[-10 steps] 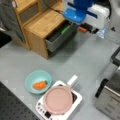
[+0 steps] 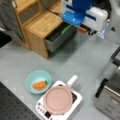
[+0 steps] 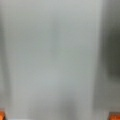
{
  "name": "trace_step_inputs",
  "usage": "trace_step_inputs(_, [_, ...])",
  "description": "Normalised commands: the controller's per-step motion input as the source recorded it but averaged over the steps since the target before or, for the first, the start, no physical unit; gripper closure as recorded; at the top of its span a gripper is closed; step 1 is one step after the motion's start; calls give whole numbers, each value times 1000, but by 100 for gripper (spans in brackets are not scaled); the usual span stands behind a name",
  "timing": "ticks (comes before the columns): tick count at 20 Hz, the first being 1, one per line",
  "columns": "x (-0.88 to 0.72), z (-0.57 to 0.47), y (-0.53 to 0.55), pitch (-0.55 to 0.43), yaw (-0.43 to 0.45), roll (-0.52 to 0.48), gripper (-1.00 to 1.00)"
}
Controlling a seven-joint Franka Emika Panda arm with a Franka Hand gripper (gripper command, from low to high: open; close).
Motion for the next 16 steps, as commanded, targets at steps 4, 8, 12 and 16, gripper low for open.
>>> trace_step_inputs(4, [783, -39, -353, 129, 44, -92, -100])
trace_step_inputs(8, [809, 99, -285, 213, 118, -155, -100])
trace_step_inputs(12, [793, 115, -296, 243, 233, -142, -100])
trace_step_inputs(16, [871, 14, -319, 222, 244, -95, -100])
